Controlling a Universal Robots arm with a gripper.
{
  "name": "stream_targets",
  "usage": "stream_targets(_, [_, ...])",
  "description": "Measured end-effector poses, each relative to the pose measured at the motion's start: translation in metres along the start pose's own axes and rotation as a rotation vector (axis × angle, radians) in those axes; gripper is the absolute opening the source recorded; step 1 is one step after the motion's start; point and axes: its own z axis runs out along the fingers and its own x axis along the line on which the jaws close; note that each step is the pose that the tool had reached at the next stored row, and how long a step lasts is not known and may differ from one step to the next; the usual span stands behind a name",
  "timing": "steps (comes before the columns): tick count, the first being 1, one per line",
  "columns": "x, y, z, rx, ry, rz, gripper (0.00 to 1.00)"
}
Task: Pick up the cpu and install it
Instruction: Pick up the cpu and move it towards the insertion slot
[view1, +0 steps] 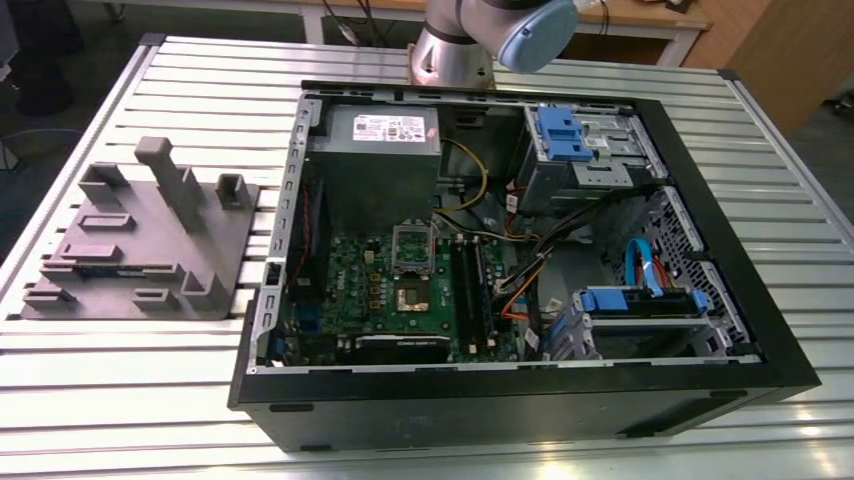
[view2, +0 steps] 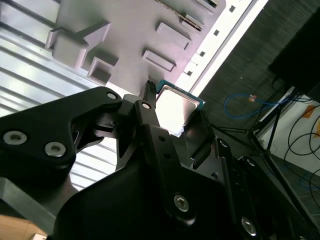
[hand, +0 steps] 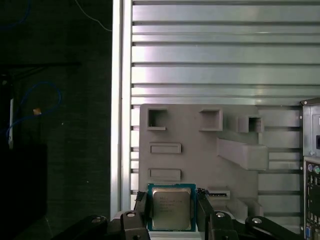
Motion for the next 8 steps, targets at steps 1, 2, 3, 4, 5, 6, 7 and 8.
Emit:
stream_targets(1, [0.0,0.0001,-0.0017,0.0,0.0,0.0,0.47])
stream_targets(2, [0.0,0.0001,-0.0035,0.0,0.0,0.0,0.47])
stream_targets(3, [0.0001,0.0002,-0.0051,0.0,-0.0001,0.0,0.47])
stream_targets(4, [0.0001,0.0002,-0.0069,0.0,0.0,0.0,0.47])
stream_targets(5, [0.0001,0.0003,-0.0081,0.0,0.0,0.0,0.47])
stream_targets(6, [0.0001,0.0003,-0.0083,-0.0001,-0.0001,0.0,0.47])
stream_targets(7, [0.0001,0.0003,-0.0083,-0.0001,-0.0003,0.0,0.47])
stream_targets(8, [0.0001,0.0003,-0.0083,-0.0002,-0.0003,0.0,0.47])
